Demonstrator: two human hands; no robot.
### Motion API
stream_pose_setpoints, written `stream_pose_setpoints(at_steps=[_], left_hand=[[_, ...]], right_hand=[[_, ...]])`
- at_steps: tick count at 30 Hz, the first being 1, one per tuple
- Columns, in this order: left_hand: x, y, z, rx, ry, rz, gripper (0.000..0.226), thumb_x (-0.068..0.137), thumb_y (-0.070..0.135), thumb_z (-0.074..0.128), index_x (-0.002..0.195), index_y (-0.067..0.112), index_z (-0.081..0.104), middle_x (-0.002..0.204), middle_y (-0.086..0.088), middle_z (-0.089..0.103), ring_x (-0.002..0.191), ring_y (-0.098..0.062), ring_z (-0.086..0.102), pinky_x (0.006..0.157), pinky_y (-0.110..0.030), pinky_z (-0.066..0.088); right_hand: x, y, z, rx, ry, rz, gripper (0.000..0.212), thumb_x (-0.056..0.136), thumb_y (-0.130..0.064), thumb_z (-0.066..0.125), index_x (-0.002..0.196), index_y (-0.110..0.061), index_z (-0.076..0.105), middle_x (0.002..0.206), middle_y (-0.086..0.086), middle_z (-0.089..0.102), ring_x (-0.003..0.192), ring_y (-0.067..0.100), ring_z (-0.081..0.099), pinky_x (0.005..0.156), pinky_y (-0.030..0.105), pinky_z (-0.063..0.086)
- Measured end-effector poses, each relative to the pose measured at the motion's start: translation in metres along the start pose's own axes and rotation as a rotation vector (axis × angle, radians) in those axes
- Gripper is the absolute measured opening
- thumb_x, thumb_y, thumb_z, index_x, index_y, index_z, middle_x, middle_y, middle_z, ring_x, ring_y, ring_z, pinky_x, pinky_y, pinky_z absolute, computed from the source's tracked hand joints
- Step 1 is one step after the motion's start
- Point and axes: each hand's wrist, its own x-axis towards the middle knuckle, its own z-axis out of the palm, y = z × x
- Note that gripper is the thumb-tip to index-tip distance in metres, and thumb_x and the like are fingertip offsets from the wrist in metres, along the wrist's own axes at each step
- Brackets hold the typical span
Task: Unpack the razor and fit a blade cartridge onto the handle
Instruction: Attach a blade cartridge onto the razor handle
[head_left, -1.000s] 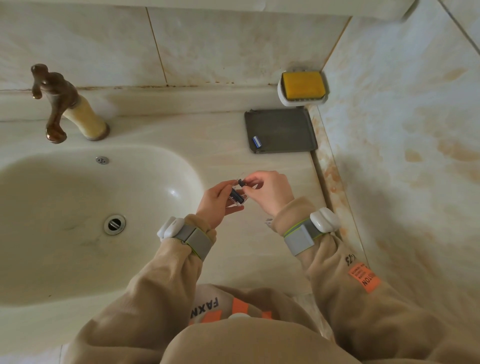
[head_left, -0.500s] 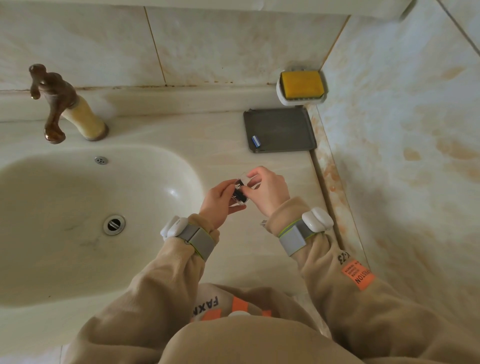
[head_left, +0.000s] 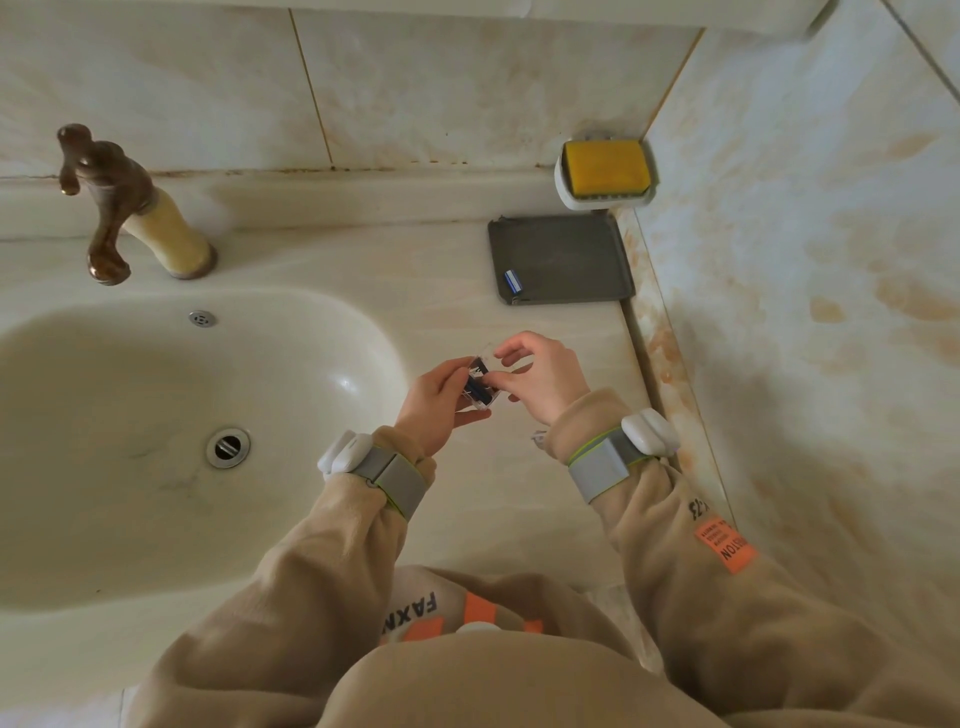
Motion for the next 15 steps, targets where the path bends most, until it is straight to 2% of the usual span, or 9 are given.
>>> stream_pose_setpoints(at_steps=[2,4,7,10,13,15], left_hand=[[0.0002,-0.0001,-0.0011,0.009,-0.001,0.003,0.033,0.098,0.011,0.032,0.125,0.002,0.049,0.105,-0.019,0.058,0.097,-0.032,0.061,0.079,-0.037,0.058],[-0.0005,0.0,-0.0011,-0.001,0.005,0.01,0.033,0.098,0.011,0.032,0.125,0.002,0.049,0.104,-0.018,0.058,0.095,-0.031,0.061,0.074,-0.031,0.058],[-0.0004,0.0009,0.0002,-0.011,0.025,0.022,0.032,0.098,0.01,0.031,0.124,0.004,0.05,0.102,-0.018,0.057,0.092,-0.03,0.061,0.069,-0.027,0.058],[0.0007,0.002,0.0001,-0.006,0.044,0.033,0.032,0.098,0.011,0.032,0.123,0.004,0.051,0.102,-0.019,0.058,0.091,-0.03,0.061,0.067,-0.026,0.059],[0.0013,0.0019,0.0006,0.028,0.056,0.046,0.032,0.098,0.011,0.032,0.123,0.005,0.051,0.102,-0.019,0.059,0.092,-0.03,0.061,0.067,-0.025,0.059],[0.0015,0.0018,0.0011,0.052,0.063,0.051,0.032,0.098,0.011,0.032,0.123,0.005,0.051,0.101,-0.018,0.059,0.093,-0.029,0.06,0.066,-0.024,0.059]], right_hand=[[0.0005,0.0009,0.0014,-0.022,0.009,-0.007,0.024,0.068,-0.018,0.078,0.088,-0.013,0.065,0.079,-0.003,0.059,0.062,0.018,0.058,0.059,0.027,0.052],[-0.0002,0.0018,0.0024,-0.037,0.025,-0.021,0.022,0.067,-0.019,0.078,0.083,-0.014,0.064,0.075,-0.003,0.061,0.065,0.017,0.058,0.066,0.03,0.05],[-0.0023,0.0012,0.0032,-0.072,0.055,-0.059,0.018,0.068,-0.019,0.077,0.079,-0.014,0.063,0.073,0.0,0.063,0.068,0.017,0.059,0.067,0.029,0.047],[-0.0039,-0.0002,0.0044,-0.211,0.068,-0.12,0.012,0.071,-0.021,0.073,0.077,-0.016,0.063,0.072,-0.001,0.063,0.071,0.02,0.059,0.068,0.033,0.05],[-0.0047,-0.0028,0.0066,-0.351,0.068,-0.131,0.009,0.077,-0.024,0.067,0.08,-0.015,0.066,0.081,0.004,0.07,0.08,0.027,0.063,0.07,0.037,0.051],[-0.0049,-0.0053,0.009,-0.435,0.07,-0.129,0.012,0.081,-0.024,0.062,0.085,-0.014,0.067,0.089,0.008,0.071,0.087,0.032,0.062,0.07,0.035,0.047]])
